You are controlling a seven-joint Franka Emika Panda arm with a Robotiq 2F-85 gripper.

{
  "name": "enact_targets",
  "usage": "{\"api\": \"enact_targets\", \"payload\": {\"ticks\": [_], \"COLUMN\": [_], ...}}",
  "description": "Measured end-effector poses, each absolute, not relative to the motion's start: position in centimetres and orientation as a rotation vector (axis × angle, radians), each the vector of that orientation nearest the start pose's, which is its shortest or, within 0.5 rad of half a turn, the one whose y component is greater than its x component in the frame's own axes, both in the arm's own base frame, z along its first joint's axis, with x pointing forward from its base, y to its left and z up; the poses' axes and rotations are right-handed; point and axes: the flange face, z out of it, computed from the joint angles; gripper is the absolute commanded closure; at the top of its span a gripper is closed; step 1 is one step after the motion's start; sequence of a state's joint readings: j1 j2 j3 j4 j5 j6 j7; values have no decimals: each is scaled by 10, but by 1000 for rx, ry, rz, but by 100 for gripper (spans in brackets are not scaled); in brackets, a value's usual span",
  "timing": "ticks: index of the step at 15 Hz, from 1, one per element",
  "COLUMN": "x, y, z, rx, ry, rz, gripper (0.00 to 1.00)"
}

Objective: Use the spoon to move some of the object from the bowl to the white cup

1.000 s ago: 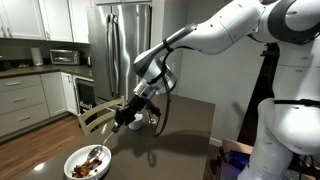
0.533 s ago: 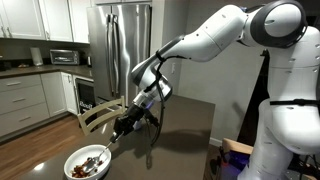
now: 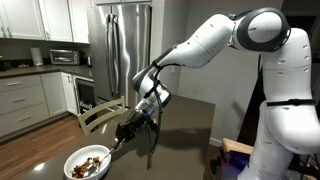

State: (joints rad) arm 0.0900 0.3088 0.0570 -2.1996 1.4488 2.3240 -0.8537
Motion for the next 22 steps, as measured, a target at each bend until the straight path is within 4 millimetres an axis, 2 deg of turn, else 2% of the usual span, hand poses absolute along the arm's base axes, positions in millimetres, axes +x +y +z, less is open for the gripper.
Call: {"api": "enact_targets", "payload": {"ticks": [1,2,3,5,9,13,15,18,22], "x": [539,539,539,540,542,546,549,550,548], "y": [96,94,92,88,78,65,59,54,59], "z": [235,233,232,231,233,245,257,279,315], "rx": [-2194,-2188,-2185,-2183,-2186,-2233,-2305,-2413,-2521], "ry": [205,211,218,228,244,245,234,216,171], "rz": [-209,-206,-204,-205,-221,-278,-328,-384,-427], "gripper": [96,72,70,58,32,6,0,0,0]}}
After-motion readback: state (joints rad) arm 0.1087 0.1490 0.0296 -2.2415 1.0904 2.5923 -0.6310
